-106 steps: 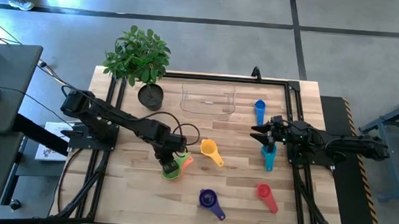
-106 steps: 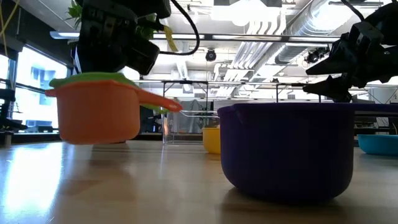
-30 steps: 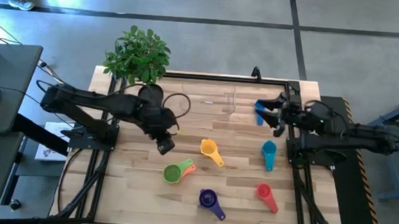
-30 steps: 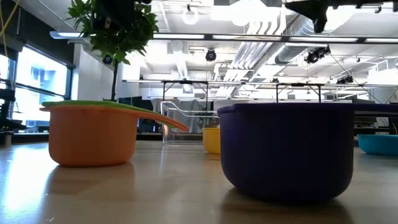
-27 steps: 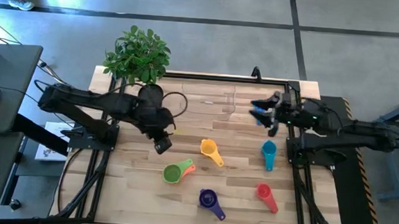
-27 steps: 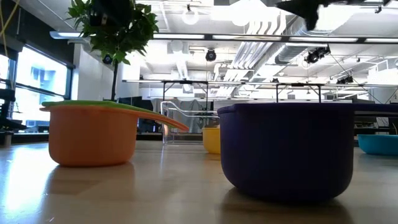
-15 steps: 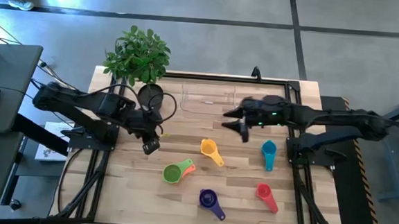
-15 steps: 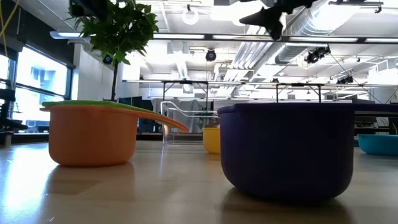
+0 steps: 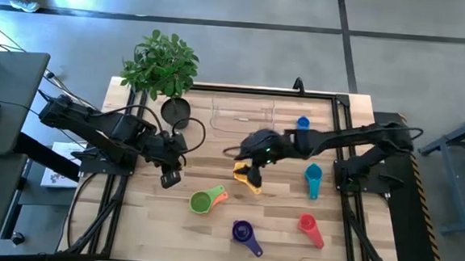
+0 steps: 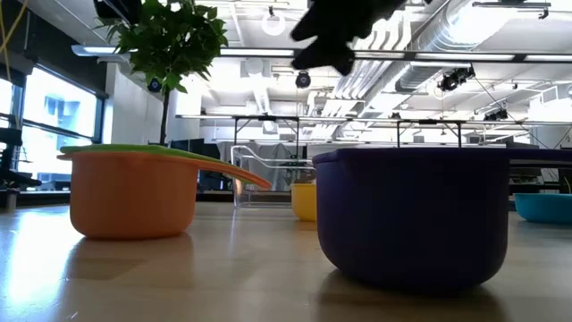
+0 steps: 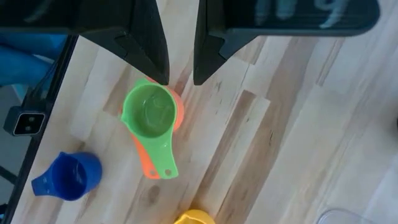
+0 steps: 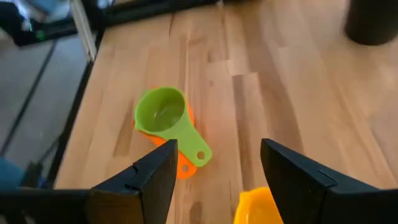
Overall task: Nest measuring cups in basket
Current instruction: Stack the green measuring cup on top of the orange measuring cup
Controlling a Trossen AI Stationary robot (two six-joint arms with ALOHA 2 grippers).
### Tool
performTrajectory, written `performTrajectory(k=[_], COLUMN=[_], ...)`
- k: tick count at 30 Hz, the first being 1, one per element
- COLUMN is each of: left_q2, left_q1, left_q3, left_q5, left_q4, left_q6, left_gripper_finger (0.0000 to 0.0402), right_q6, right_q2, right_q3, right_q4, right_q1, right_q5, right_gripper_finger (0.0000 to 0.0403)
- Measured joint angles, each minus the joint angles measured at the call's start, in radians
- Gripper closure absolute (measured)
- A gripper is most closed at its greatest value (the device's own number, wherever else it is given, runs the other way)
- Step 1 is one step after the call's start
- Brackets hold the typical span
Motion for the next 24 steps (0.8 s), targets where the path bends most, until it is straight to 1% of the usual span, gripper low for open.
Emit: performTrajectory(k=[6,11,14,18,24], left_q2=[0.0,0.0,0.0,0.0,0.0], left_q1=[-0.006,-0.005,-0.005,-0.008,-0.021], left_q3=[0.0,0.0,0.0,0.0,0.0], left_q5=[0.001,0.001,-0.001,-0.001,0.0], left_q4=[0.0,0.001,0.007,0.008,0.007], left_q6=[-0.007,-0.033,-0.08,-0.137,-0.176], left_gripper_finger=[0.0339,0.0339,0.0339,0.0339,0.0339], right_q6=[-0.059,-0.172,-0.246,-0.328,-0.405], right_q2=[0.124,0.2,0.239,0.292,0.352], right_q3=[0.137,0.274,0.339,0.38,0.382], right_q4=[-0.036,-0.169,-0.203,-0.208,-0.214], right_q1=[0.05,0.087,0.108,0.134,0.164], right_q5=[0.009,0.021,0.051,0.055,0.06], right_gripper_finger=[0.0183,0.0183,0.0183,0.0183,0.0183])
